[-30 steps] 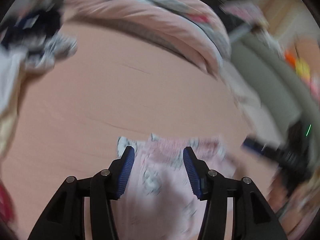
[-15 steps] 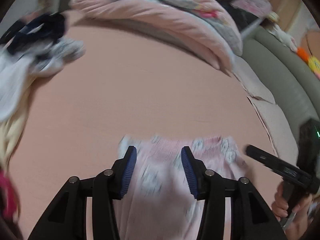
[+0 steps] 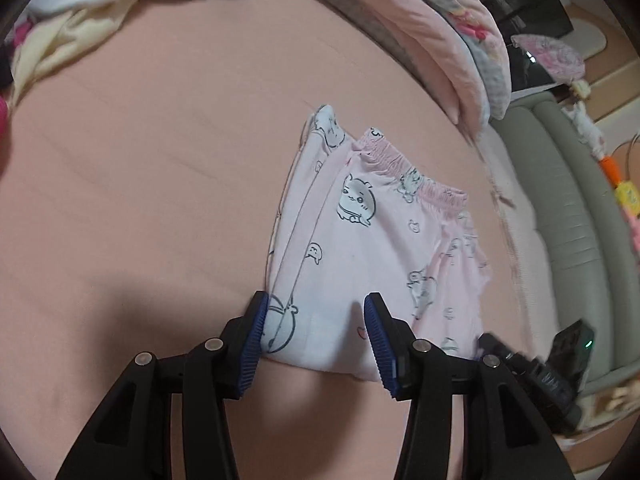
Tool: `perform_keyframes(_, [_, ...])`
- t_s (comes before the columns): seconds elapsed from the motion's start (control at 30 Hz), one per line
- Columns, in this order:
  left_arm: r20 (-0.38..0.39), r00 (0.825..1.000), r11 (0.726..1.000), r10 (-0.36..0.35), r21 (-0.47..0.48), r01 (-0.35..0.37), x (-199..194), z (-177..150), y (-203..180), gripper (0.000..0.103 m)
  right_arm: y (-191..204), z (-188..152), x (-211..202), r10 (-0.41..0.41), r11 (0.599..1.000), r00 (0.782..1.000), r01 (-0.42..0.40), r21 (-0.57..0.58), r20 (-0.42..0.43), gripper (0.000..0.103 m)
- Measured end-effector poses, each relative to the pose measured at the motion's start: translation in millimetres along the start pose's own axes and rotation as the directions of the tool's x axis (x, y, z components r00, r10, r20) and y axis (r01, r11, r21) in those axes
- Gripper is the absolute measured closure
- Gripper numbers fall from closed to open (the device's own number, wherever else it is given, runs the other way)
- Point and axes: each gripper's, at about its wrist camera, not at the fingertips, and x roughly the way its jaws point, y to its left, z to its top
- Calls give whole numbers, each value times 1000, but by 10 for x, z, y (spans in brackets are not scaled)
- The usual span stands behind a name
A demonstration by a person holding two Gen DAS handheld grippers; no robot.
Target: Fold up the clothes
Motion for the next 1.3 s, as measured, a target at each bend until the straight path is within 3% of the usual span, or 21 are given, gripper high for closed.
perform_keyframes(0.07, [-1, 1000, 1000, 14, 28, -14, 22, 7, -97, 61, 127, 29, 127, -34, 999, 999, 34, -30, 0, 33])
perform_keyframes(0.13, [-19, 1000, 999, 9, 38, -8, 40, 52, -175, 93, 298, 46, 209, -66, 993, 998, 64, -97, -20, 50])
perform_keyframes(0.17, [-28, 1000, 999, 6, 43, -4, 50, 74, -215, 93, 380, 52, 262, -55, 993, 997, 50, -109, -44, 83])
perform_keyframes(0.2, [-35, 999, 999, 5, 53, -4, 50, 94, -260, 93, 431, 68, 249, -58, 991, 997, 53, -120, -44, 90])
perform_keyframes(0.27, [-10, 999, 992, 34, 122, -32, -75, 96, -426, 94, 532, 102, 224, -65, 988, 997, 58, -144, -44, 91])
perform_keyframes(0.37, [-29, 1000, 988, 2, 153, 2, -271, 31, -584, 94, 709, 200, -43, -60, 984, 998, 63, -169, 22, 92])
perform_keyframes(0.53, [-75, 997, 988, -6, 155, 17, -592, -450, -595, 94, 723, -119, -592, -62, 972, 995, 78, -220, 79, 92])
perform_keyframes(0.63, [-178, 984, 995, 11, 99, 7, -422, -758, -431, 94, 429, -541, -574, -108, 973, 994, 112, -203, 29, 92])
perform_keyframes(0.73, [-191, 979, 984, 73, 174, -40, -382, -902, -485, 90, 231, -823, -601, -152, 971, 988, 151, -186, 10, 91])
perform_keyframes(0.83, [-175, 977, 986, 118, 139, -94, -470, -870, -450, 84, 222, -833, -716, -194, 965, 980, 200, -168, 50, 74])
perform_keyframes(0.87, [-162, 978, 985, 135, 131, -114, -515, -857, -444, 84, 220, -836, -755, -208, 963, 976, 216, -161, 64, 63])
perform_keyframes(0.93, [-40, 980, 965, 193, 189, -183, -740, -832, -563, 84, 215, -842, -833, -236, 958, 967, 248, -148, 90, 62])
perform_keyframes(0.97, [8, 977, 951, 211, 230, -207, -817, -835, -641, 84, 303, -828, -952, -235, 948, 960, 260, -182, 149, 62])
perform_keyframes(1.0, [16, 982, 945, 187, 270, -185, -833, -866, -722, 83, 396, -823, -1015, -250, 930, 948, 291, -224, 197, 62])
perform_keyframes(1.07, [-5, 992, 925, 128, 363, -117, -788, -987, -954, 81, 490, -873, -920, -253, 905, 947, 303, -299, 196, 62])
perform_keyframes(1.13, [-25, 991, 880, 132, 463, -106, -621, -1158, -1130, 79, 583, -922, -826, -256, 874, 946, 314, -372, 196, 62])
perform_keyframes(1.23, [-74, 980, 837, 183, 535, -116, -421, -1409, -1136, 79, 477, -970, -792, -280, 871, 941, 332, -363, 188, 62])
perform_keyframes(1.3, [-76, 962, 824, 261, 537, -181, -335, -1421, -1064, 79, 407, -1001, -769, -297, 868, 937, 344, -357, 183, 62])
